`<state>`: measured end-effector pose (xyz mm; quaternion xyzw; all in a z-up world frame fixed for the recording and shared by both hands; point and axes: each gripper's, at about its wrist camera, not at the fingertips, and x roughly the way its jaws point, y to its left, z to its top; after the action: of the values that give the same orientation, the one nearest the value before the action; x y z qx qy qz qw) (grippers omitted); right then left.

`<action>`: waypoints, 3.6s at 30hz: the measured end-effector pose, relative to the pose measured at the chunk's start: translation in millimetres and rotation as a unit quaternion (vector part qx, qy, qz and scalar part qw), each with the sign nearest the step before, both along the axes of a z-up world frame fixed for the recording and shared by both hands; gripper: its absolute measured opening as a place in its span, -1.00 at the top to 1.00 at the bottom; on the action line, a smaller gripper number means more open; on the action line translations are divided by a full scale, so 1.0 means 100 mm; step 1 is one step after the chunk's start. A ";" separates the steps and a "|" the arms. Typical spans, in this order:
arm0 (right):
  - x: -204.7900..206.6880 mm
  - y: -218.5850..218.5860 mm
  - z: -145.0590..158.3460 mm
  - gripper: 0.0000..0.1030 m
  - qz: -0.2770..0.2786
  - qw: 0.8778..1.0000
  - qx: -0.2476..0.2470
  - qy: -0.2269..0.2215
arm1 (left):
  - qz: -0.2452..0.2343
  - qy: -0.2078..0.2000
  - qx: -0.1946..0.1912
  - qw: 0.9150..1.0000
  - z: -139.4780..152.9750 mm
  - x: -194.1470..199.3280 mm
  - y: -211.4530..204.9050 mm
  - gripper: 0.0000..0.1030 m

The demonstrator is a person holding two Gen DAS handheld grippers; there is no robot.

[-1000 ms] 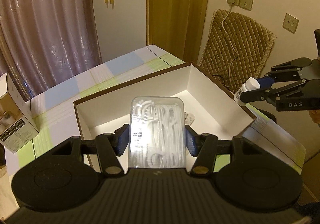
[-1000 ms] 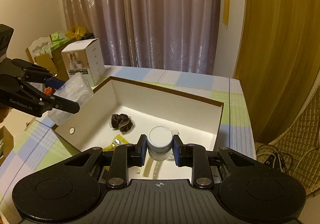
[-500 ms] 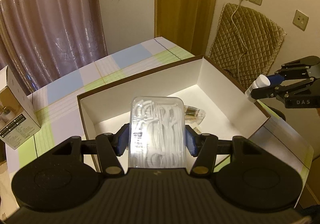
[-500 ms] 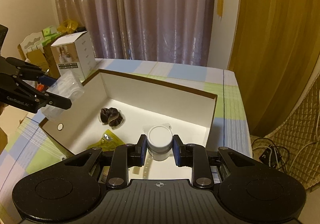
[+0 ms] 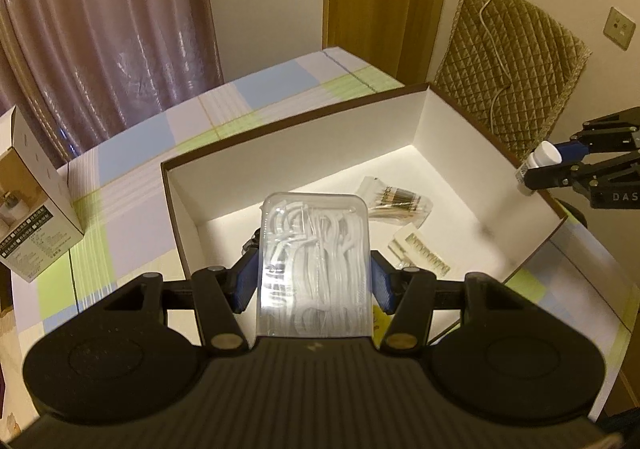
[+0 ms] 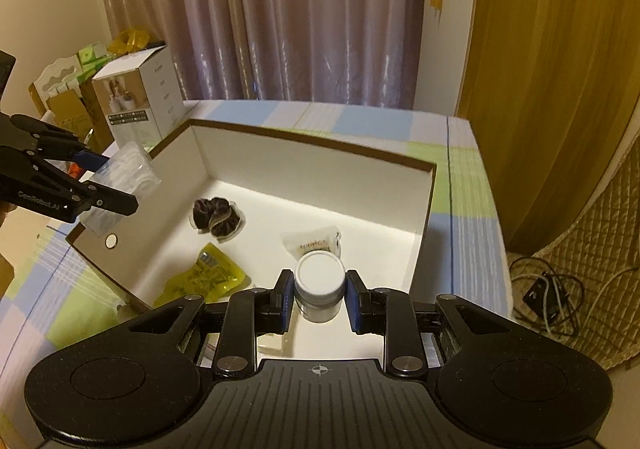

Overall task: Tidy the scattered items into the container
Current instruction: 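Carry the floss box and pill bottle over the box with both tools, then open both tools to drop the floss box and pill bottle into the box, then withdraw both tools from the box toward the red packet and spoon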

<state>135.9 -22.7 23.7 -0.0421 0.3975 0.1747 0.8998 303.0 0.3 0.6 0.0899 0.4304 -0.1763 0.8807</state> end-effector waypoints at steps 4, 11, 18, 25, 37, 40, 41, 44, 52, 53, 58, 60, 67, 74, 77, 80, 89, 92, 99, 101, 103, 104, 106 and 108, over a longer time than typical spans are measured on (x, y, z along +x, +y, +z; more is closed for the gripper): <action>0.05 0.01 -0.09 0.43 0.005 1.000 -0.001 0.016 | 0.004 0.017 0.010 1.000 -0.14 0.08 -0.02 -0.02; 0.18 0.06 -0.20 0.43 0.022 0.999 -0.024 0.036 | 0.011 0.060 0.044 0.997 -0.45 0.23 -0.03 -0.02; 0.32 0.09 -0.27 0.43 0.031 0.998 -0.039 0.049 | 0.003 0.098 0.089 0.991 -0.70 0.39 -0.10 -0.02; 0.40 0.14 -0.37 0.43 0.045 0.995 -0.060 0.063 | -0.026 0.104 0.154 0.982 -0.87 0.53 -0.23 -0.02; 0.46 0.16 -0.45 0.43 0.053 0.992 -0.075 0.081 | -0.083 0.131 0.175 0.972 -1.00 0.62 -0.30 -0.04; 0.47 0.15 -0.46 0.43 0.054 0.992 -0.079 0.084 | -0.083 0.130 0.173 0.973 -0.97 0.62 -0.30 -0.08; 0.48 0.16 -0.46 0.43 0.055 0.992 -0.081 0.086 | -0.084 0.128 0.175 0.973 -0.95 0.61 -0.30 -0.10; 0.48 0.16 -0.48 0.43 0.058 0.991 -0.085 0.090 | -0.080 0.121 0.177 0.973 -0.92 0.59 -0.30 -0.21; 0.51 0.17 -0.52 0.43 0.060 0.988 -0.103 0.094 | -0.071 0.109 0.170 0.977 -0.81 0.52 -0.24 -0.24; 0.52 0.18 -0.52 0.43 0.061 0.988 -0.107 0.094 | -0.071 0.107 0.171 0.977 -0.80 0.51 -0.24 -0.24; 0.50 0.25 -0.54 0.42 0.071 0.984 -0.137 0.092 | -0.065 0.101 0.166 0.979 -0.74 0.48 -0.24 -0.24; 0.50 0.25 -0.55 0.33 0.069 0.983 -0.141 0.093 | -0.064 0.097 0.165 0.979 -0.72 0.47 -0.25 -0.26; 0.42 0.34 -0.44 -0.97 0.078 0.985 -0.144 0.055 | -0.060 0.090 0.159 0.981 -0.66 0.43 -0.25 -0.38; 0.37 0.33 -0.42 -0.97 0.072 0.985 -0.142 0.063 | -0.056 0.086 0.159 0.982 -0.64 0.40 -0.27 -0.49; 0.34 0.33 -0.41 -0.97 0.071 0.986 -0.141 0.061 | -0.054 0.083 0.157 0.983 -0.62 0.38 -0.27 -0.54; 0.32 0.34 -0.39 -0.97 0.068 0.986 -0.137 0.060 | -0.051 0.078 0.156 0.983 -0.59 0.36 -0.28 -0.58; 0.21 0.30 -0.30 -0.97 0.056 0.989 -0.124 0.053 | -0.040 0.066 0.151 0.985 -0.47 0.28 -0.30 -0.64; 0.16 0.27 -0.25 -0.97 0.051 0.991 -0.117 0.050 | -0.037 0.061 0.147 0.987 -0.42 0.23 -0.29 -0.65; 0.01 0.19 -0.10 -0.97 0.040 0.994 -0.097 0.035 | -0.026 0.041 0.119 0.992 -0.19 0.04 -0.23 -0.66; -0.06 0.17 -0.06 -0.97 0.039 0.995 -0.089 0.029 | -0.021 0.032 0.107 0.994 -0.10 -0.06 -0.19 -0.66; -0.13 0.15 -0.02 -0.97 0.039 0.996 -0.081 0.023 | -0.019 0.023 0.096 0.995 -0.02 -0.16 -0.16 -0.67; -0.17 0.14 -0.01 -0.97 0.040 0.996 -0.077 0.020 | -0.019 0.018 0.090 0.996 0.01 -0.23 -0.13 -0.67; -0.26 0.12 0.02 -0.97 0.039 0.997 -0.068 0.015 | -0.020 0.012 0.076 0.997 0.07 -0.37 -0.08 -0.67; -0.35 0.10 0.05 -0.97 0.037 0.998 -0.057 0.008 | -0.016 0.009 0.065 0.998 0.09 -0.52 -0.03 -0.67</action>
<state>100.7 -12.6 29.0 -0.1066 0.4125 0.1856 0.8854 251.3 -2.3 9.7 0.1519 0.4475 -0.1629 0.8661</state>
